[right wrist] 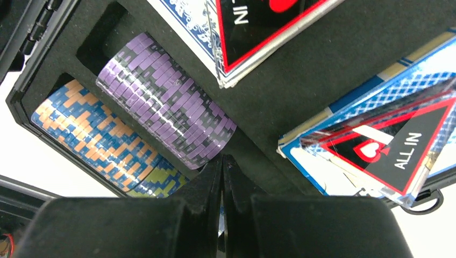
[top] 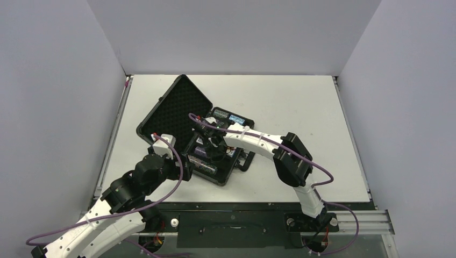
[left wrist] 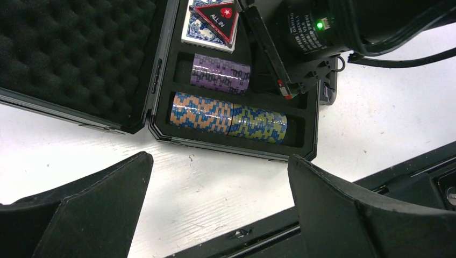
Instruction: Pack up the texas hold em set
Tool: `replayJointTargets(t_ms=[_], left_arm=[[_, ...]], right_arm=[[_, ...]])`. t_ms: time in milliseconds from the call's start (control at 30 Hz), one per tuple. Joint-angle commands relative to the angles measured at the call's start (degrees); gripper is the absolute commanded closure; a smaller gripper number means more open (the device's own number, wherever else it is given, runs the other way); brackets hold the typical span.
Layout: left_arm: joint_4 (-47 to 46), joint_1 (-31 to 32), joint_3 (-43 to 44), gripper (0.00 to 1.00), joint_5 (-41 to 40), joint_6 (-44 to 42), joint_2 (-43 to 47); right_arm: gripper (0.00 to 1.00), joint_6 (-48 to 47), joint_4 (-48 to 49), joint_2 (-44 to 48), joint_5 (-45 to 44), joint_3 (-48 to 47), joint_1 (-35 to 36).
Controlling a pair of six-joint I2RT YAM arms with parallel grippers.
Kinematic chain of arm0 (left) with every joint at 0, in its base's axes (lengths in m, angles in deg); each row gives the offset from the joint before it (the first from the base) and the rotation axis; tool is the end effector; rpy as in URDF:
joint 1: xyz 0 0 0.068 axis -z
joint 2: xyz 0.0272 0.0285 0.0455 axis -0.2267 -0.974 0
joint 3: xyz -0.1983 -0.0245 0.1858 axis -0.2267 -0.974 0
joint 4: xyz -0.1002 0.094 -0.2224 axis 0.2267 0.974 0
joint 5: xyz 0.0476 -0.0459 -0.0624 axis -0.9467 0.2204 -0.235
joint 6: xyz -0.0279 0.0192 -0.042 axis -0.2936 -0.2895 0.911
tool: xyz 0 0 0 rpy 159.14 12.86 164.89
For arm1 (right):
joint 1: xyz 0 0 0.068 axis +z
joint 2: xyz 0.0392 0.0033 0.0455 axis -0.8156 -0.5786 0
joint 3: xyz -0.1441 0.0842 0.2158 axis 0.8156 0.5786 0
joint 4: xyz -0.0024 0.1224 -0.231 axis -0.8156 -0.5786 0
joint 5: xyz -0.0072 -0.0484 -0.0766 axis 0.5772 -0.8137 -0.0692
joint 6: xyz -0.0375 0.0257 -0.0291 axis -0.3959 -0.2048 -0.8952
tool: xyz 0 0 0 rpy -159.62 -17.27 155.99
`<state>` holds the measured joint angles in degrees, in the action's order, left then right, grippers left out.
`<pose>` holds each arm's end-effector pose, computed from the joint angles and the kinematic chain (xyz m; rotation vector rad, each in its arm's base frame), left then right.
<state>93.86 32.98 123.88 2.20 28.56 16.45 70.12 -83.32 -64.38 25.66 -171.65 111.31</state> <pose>0.0874 -0.0747 0.2800 0.1649 2.0886 -0.4442 0.2403 0.3649 0.2128 -0.4816 2.8342 0.3611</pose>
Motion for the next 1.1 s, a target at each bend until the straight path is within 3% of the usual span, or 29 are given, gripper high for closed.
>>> replayJointTargets(t_ms=[0, 433, 667, 900, 1067], left_arm=[[-1.6, 0.3, 2.6, 0.04, -0.1, -0.4, -0.4], [-1.6, 0.3, 2.4, 0.04, -0.4, -0.6, -1.1], [-0.9, 0.3, 3.0, 0.04, -0.9, -0.4, -1.6], [2.5, 0.2, 6.6, 0.04, -1.9, 1.5, -1.9], [6.1, 0.2, 14.4, 0.04, -3.2, 1.8, -5.0]], right_arm=[[1.0, -0.9, 1.2, -1.6, 0.1, -4.6, -0.2], [1.0, -1.9, 0.6, -4.7, 2.8, -10.4, -0.2], [1.0, -4.0, -1.9, 0.8, -0.2, -9.9, 0.3], [0.86, -5.1, -5.3, 10.0, -5.0, -11.9, 0.7], [0.62, -5.0, -6.6, 16.0, -7.9, -11.1, 0.6]])
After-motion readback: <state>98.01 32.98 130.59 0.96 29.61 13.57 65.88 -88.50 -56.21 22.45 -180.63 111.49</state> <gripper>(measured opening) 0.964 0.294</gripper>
